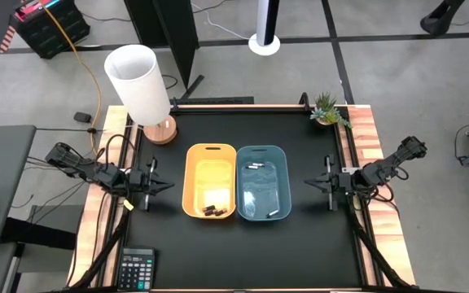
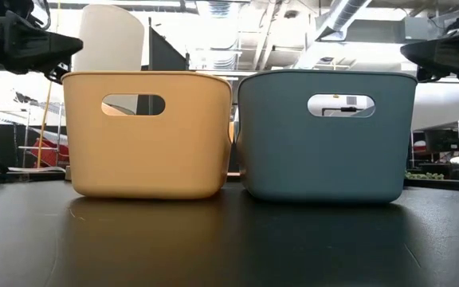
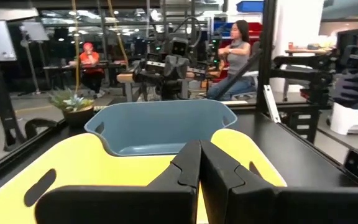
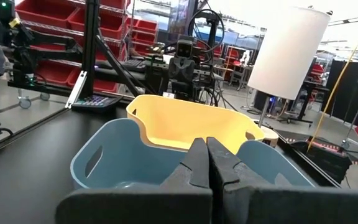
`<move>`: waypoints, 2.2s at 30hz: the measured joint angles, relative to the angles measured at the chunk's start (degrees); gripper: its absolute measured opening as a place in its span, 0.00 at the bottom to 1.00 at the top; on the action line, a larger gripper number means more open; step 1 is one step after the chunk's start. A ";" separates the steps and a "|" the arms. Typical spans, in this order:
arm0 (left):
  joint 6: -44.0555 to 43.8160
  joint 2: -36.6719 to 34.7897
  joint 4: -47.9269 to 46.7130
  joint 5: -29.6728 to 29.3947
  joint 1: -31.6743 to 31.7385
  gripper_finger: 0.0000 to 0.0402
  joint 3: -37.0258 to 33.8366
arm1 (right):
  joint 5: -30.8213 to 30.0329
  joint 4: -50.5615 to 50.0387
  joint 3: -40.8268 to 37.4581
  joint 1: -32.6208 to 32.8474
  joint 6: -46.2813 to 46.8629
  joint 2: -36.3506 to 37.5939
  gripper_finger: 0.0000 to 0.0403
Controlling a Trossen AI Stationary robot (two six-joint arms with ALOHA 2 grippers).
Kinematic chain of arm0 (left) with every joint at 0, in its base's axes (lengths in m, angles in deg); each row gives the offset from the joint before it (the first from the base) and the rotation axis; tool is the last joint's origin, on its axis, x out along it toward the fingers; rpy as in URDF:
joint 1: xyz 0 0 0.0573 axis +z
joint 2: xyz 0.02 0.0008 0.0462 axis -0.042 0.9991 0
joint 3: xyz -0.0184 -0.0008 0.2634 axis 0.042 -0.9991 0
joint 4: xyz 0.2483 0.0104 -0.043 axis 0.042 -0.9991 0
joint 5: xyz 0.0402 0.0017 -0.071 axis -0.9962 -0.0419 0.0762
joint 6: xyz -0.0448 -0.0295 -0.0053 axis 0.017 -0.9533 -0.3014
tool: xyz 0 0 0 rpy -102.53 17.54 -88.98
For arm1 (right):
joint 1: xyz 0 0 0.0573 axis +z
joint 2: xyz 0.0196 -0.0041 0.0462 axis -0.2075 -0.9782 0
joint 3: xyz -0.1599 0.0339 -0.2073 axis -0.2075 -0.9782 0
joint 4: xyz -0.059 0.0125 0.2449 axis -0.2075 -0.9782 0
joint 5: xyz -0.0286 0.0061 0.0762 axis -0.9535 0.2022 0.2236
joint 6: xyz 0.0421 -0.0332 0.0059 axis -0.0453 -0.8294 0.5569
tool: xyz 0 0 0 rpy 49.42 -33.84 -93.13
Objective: Sort batteries
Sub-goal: Return to Home Position
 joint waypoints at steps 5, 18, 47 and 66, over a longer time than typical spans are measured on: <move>2.16 0.02 -0.47 5.55 0.00 0.00 -0.03 | 2.95 -0.19 0.00 0.00 1.36 0.00 0.00; 3.28 0.06 -1.54 12.27 5.28 0.00 -0.08 | 8.74 -0.60 -0.04 0.00 2.45 -1.16 0.00; 4.33 0.06 -4.00 19.02 14.47 0.00 0.56 | 8.84 -0.44 -0.04 -8.28 9.32 -4.61 0.06; 0.15 0.06 -4.54 18.25 14.45 0.00 1.19 | 8.83 -0.46 -0.04 -8.63 9.49 -4.61 0.09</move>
